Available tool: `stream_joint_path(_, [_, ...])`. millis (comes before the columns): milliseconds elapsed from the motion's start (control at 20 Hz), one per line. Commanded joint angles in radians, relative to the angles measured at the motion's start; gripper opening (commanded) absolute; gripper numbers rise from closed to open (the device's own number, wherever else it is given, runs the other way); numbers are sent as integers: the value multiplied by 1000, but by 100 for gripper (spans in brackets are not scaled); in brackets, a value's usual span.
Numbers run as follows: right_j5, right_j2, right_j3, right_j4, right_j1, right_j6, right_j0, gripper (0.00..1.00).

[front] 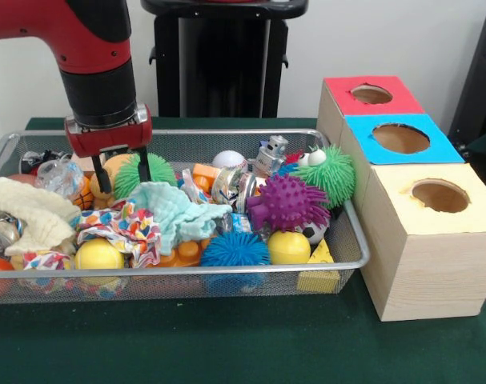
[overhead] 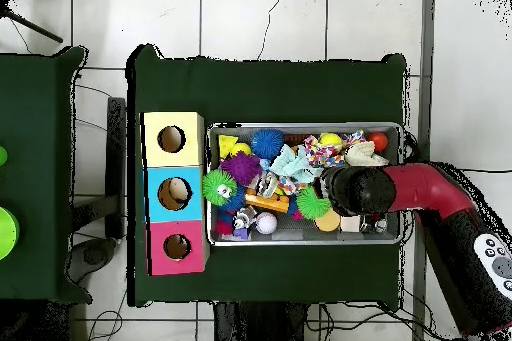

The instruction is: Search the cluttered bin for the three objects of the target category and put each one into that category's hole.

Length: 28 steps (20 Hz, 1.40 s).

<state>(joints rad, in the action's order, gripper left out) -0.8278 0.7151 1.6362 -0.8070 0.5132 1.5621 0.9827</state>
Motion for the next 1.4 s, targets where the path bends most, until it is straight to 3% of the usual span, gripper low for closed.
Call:
stream_joint_path(50, [-108, -32, -18, -52, 19, -310, 9, 100])
stream_joint_path(450, [-45, -46, -31, -82, -59, -311, 55, 100])
stream_joint_path(600, [-70, -45, -47, -81, -63, -325, 59, 100])
stream_joint_path(1400, [-3, -72, 37, -112, -93, -243, 124, 100])
